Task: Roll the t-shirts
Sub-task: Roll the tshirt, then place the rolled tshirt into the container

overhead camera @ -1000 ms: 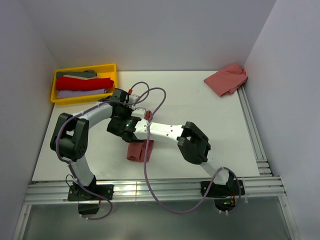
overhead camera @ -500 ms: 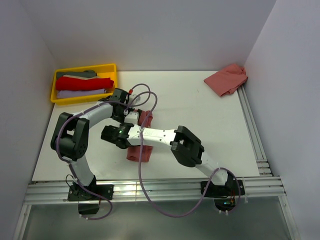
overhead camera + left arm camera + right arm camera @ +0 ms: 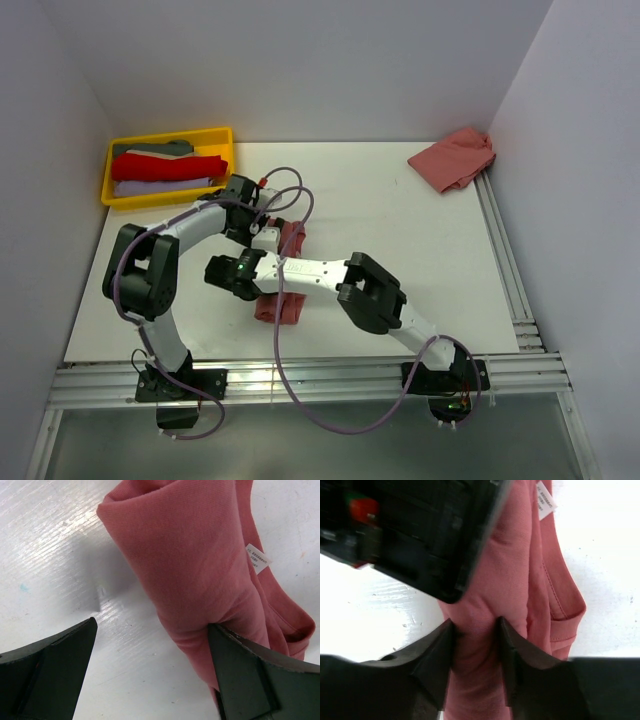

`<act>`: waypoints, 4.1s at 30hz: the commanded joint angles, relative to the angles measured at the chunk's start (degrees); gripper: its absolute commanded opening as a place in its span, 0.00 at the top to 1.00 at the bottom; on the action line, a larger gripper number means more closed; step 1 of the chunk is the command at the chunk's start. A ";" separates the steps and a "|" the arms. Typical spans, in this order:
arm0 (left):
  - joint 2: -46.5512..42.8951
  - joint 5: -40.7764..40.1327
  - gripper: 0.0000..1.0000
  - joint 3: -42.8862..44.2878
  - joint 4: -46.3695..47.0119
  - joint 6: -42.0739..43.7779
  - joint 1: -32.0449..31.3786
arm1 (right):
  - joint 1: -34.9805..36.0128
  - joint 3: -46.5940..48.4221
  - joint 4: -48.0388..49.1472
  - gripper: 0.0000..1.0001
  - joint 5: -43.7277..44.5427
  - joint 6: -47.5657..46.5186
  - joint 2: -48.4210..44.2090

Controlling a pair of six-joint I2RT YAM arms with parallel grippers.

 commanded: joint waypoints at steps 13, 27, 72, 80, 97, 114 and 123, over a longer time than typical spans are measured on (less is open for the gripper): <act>-0.89 9.74 0.01 12.96 -7.48 2.23 8.20 | -4.61 -36.40 36.65 0.79 -16.08 -3.39 -20.78; -3.35 14.31 0.01 5.76 -6.25 3.37 9.08 | -15.33 -70.63 89.40 0.82 -37.10 6.61 -32.07; 5.96 2.10 0.01 1.62 0.61 -0.32 -3.22 | -11.47 -63.79 57.87 0.41 -21.03 6.27 -38.66; 6.23 4.21 0.01 2.24 -0.10 -0.23 -3.31 | -11.12 -61.33 54.53 0.65 -20.68 7.50 -34.52; 6.84 15.89 0.01 4.61 -3.17 1.00 -2.96 | -11.47 -61.94 51.63 0.87 -21.65 8.82 -32.68; 13.61 25.48 0.09 6.11 -5.19 1.35 -2.96 | -11.38 -63.00 51.54 0.91 -22.18 9.52 -32.15; 17.91 24.52 0.76 8.56 -6.25 1.44 -2.96 | -11.55 -63.96 52.07 0.86 -22.09 9.44 -32.23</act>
